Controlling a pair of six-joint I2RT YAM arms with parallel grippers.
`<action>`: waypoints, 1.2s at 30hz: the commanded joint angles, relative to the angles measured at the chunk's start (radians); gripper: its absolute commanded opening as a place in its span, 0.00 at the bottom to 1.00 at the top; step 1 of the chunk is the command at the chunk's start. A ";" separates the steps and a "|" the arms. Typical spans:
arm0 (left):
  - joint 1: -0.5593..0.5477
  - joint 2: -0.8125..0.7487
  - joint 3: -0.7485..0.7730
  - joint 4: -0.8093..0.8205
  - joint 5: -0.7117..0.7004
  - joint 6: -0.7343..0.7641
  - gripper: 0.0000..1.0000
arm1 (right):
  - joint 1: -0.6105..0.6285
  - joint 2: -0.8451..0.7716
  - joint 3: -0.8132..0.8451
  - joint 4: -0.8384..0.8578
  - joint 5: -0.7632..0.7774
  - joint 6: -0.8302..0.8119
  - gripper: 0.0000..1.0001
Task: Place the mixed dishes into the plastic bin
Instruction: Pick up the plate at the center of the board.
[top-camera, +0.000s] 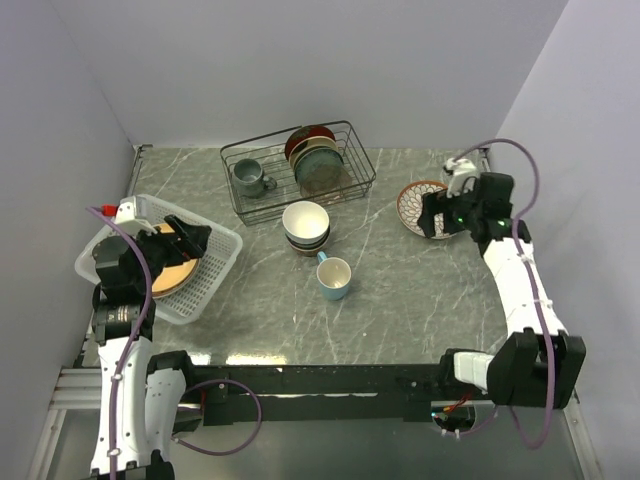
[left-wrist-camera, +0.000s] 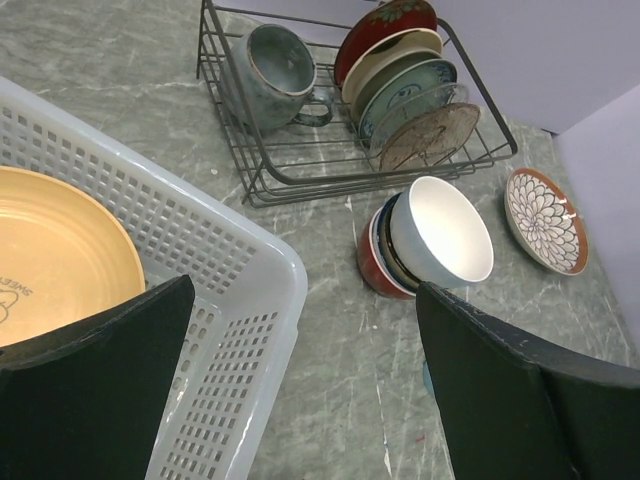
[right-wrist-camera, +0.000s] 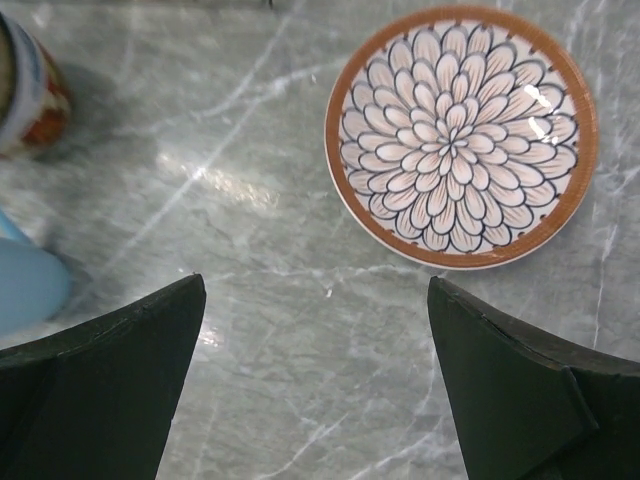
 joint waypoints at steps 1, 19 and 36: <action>-0.003 -0.002 0.029 0.012 -0.006 0.023 0.99 | 0.097 0.070 0.025 -0.003 0.247 -0.101 1.00; -0.003 0.006 0.030 0.005 -0.006 0.029 0.99 | 0.309 0.477 0.039 0.161 0.655 -0.297 0.92; -0.003 0.012 0.032 -0.001 -0.013 0.032 0.99 | 0.318 0.661 0.049 0.252 0.736 -0.363 0.37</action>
